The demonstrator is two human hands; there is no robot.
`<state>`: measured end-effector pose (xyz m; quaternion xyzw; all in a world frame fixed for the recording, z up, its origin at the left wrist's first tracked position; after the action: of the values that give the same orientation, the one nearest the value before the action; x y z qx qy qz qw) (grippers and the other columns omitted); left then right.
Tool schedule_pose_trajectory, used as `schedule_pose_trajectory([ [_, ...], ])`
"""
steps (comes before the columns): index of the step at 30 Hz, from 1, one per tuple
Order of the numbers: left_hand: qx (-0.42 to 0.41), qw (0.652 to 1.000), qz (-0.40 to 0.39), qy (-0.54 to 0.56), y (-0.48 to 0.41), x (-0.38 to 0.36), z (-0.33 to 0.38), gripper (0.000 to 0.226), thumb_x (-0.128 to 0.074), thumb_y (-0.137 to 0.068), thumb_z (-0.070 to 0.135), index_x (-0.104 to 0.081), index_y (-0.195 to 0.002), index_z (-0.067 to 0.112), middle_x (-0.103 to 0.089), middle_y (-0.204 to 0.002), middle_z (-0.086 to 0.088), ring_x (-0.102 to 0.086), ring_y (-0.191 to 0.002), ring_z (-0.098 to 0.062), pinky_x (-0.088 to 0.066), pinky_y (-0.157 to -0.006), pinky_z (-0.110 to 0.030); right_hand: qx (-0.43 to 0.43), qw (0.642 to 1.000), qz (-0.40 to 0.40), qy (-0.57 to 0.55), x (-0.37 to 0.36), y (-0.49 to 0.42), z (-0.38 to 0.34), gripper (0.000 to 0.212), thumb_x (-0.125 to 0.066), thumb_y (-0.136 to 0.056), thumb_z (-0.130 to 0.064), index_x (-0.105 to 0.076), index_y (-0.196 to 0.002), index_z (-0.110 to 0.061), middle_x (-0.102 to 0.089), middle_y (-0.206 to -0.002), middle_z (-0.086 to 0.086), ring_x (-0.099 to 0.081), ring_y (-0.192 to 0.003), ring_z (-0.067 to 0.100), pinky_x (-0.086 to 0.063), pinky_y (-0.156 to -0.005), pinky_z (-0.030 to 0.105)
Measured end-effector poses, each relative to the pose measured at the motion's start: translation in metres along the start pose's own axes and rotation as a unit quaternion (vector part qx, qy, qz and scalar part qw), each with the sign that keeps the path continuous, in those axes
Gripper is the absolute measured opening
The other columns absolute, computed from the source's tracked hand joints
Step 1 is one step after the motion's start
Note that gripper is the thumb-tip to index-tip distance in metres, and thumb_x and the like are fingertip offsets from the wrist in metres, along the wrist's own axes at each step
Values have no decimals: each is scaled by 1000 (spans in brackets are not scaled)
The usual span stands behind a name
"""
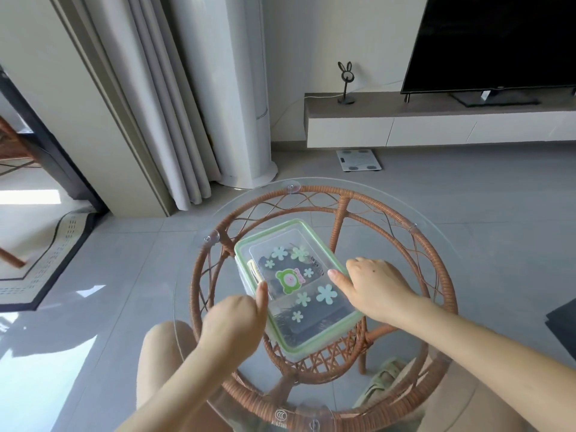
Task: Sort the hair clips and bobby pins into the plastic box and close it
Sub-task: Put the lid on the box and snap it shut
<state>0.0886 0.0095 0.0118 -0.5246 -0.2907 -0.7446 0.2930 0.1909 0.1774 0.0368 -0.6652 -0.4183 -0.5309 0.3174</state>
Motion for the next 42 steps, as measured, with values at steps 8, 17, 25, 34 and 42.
schedule_pose_trajectory([
  [8, -5, 989, -43, 139, -18, -19, -8, 52, -10, -99, 32, -46, -72, 6, -50, -70, -13, -57, -72, -32, -47, -73, -41, -8, 983, -90, -158, -23, -11, 12, 49, -23, -96, -45, -33, -59, -16, -38, -56, -2, -37, -54, 13, -30, -54, 28],
  [17, 15, 942, -120, 314, -31, -21, -7, 51, -16, -100, 33, -44, -70, 3, -29, -48, 2, -27, -44, -11, -25, -44, -25, -42, 962, -75, -260, -34, -1, 12, 48, -27, -95, -46, -27, -58, -16, -27, -53, -3, -31, -53, 14, -27, -57, 30],
  [25, 12, 993, -101, 53, -51, 12, -19, 51, -15, -101, 34, -56, -112, 6, -64, -96, -19, -62, -91, -32, -49, -89, -45, -78, 977, -39, -196, -32, 36, -18, 56, -27, -95, -46, -33, -48, -16, -34, -46, -3, -36, -45, 13, -30, -50, 28],
  [34, -21, 998, -55, 7, -31, 11, -13, 62, -11, -97, 48, -34, -52, 12, -35, -53, -3, -38, -48, -16, -44, -63, -32, -75, 996, -12, -49, -17, 35, -22, 55, -23, -92, -55, -38, -56, -16, -42, -56, -2, -39, -51, 9, -25, -44, 23],
  [42, -46, 972, -159, 165, -46, -22, -28, 65, -10, -89, 60, -48, -69, 11, -51, -72, -10, -50, -68, -19, -48, -81, -40, -80, 978, -55, -187, -30, 26, -19, 55, -23, -96, -45, -33, -52, -13, -37, -51, 1, -38, -49, 14, -30, -50, 25],
])
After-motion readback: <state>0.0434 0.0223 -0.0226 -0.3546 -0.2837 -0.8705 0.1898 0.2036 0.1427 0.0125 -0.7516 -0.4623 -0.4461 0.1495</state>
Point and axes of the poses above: each hand's wrist, its own y-axis away from the middle knuckle, its own x-axis out of the back of the hand, z = x × y, the point moved 9 cm from there along -y, towards the middle knuckle
